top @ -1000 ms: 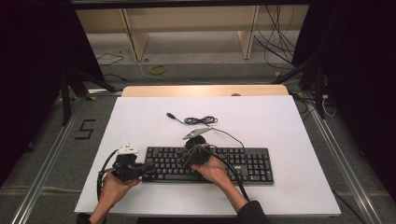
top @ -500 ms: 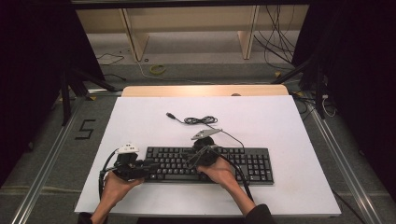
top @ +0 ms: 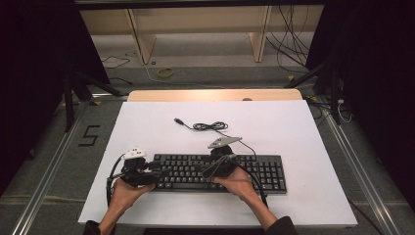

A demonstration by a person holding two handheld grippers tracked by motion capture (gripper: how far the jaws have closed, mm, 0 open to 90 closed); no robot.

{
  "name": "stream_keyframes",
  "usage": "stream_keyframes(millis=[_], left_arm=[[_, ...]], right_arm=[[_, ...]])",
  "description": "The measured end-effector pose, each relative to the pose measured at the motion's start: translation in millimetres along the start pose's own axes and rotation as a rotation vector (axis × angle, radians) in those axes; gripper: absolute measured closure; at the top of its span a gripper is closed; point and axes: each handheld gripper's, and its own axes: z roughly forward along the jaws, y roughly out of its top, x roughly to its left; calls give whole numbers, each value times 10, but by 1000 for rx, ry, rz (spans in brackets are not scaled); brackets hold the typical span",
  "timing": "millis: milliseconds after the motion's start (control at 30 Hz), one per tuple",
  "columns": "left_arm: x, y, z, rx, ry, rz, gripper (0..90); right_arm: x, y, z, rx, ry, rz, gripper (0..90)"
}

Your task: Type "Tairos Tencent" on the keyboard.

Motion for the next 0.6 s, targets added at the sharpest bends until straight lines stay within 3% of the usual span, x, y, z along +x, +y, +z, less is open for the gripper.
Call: stream_keyframes(millis=[367, 600], left_arm=[[31, 27, 34, 1, 8, -4, 383], [84, 13, 57, 36, 31, -9, 504]], right_arm=[[-33, -21, -51, -13, -14, 18, 423], [-53, -34, -90, -21, -17, 25, 397]])
